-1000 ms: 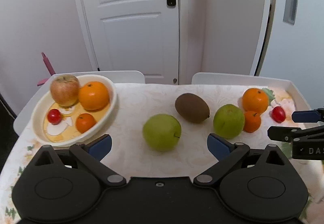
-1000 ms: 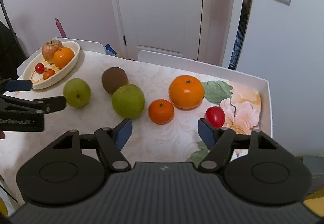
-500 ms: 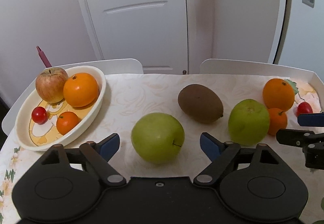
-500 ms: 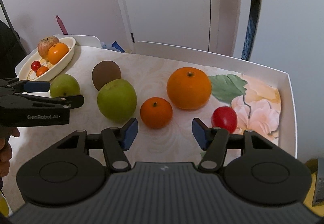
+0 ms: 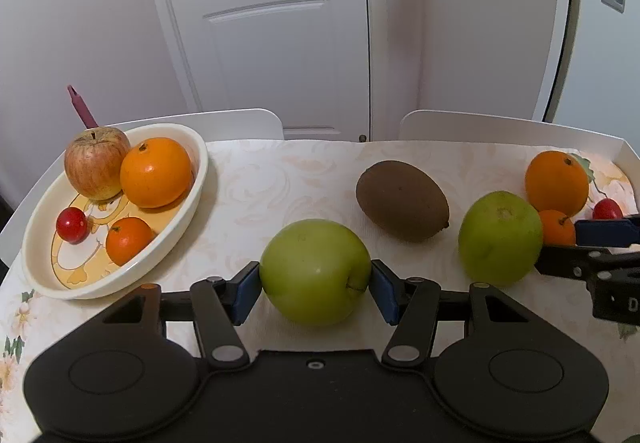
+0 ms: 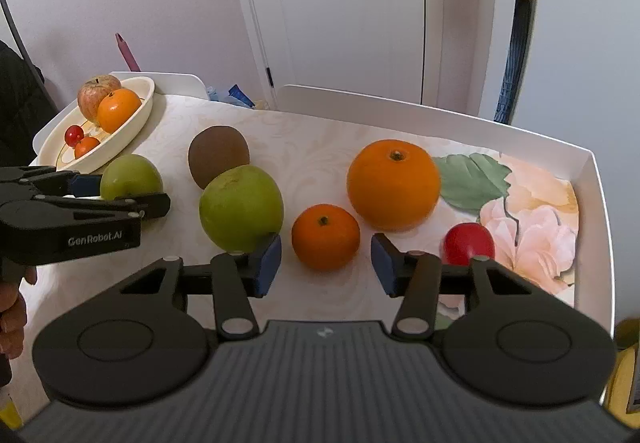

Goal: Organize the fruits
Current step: 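Grasp the large green apple with the left tool while the right tool grasps a tangerine, then carry the green apple and tangerine to the bowl with both tools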

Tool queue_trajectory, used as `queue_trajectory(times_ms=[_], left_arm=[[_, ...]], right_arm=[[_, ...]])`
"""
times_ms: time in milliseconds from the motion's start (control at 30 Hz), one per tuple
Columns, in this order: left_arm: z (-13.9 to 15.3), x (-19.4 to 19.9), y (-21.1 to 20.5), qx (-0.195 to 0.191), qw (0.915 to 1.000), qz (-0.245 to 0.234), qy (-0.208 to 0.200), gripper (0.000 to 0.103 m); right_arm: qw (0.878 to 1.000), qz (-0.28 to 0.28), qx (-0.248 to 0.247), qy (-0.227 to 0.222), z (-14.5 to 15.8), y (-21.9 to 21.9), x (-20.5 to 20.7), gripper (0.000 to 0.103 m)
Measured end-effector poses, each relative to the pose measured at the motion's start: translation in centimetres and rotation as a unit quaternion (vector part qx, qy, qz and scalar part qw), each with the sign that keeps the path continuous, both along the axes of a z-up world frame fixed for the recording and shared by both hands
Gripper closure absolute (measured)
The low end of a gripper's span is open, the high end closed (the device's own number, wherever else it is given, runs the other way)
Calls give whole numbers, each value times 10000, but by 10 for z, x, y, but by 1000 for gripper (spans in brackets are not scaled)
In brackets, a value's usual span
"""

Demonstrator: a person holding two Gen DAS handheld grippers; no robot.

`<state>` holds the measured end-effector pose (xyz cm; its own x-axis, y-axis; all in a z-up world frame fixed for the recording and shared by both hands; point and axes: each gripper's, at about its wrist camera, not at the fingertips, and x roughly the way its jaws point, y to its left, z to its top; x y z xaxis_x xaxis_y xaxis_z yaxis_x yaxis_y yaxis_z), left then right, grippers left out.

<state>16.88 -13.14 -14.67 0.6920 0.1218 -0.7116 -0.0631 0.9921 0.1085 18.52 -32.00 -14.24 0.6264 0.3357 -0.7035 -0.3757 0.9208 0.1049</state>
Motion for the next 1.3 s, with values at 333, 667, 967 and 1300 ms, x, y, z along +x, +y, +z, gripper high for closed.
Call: queue_trajectory(times_ms=[333,667,967,1300], left_arm=[[2,-12,4,-6,10000,19,34,41],[11,-25,11,-121,9999,73,-2,41],[28,-37,15,-191,9997,66,-118,41],[58,-58,28,-288,9989,64,-363,41]], right_arm=[[10000,-81,15,30,-2,4,4,48],[9999,-115,7,18,-1,2,2,50],[9998,-177,-38,-57,16,2,-7,50],[9996,-211,-10,-206,51,14,-24,50]])
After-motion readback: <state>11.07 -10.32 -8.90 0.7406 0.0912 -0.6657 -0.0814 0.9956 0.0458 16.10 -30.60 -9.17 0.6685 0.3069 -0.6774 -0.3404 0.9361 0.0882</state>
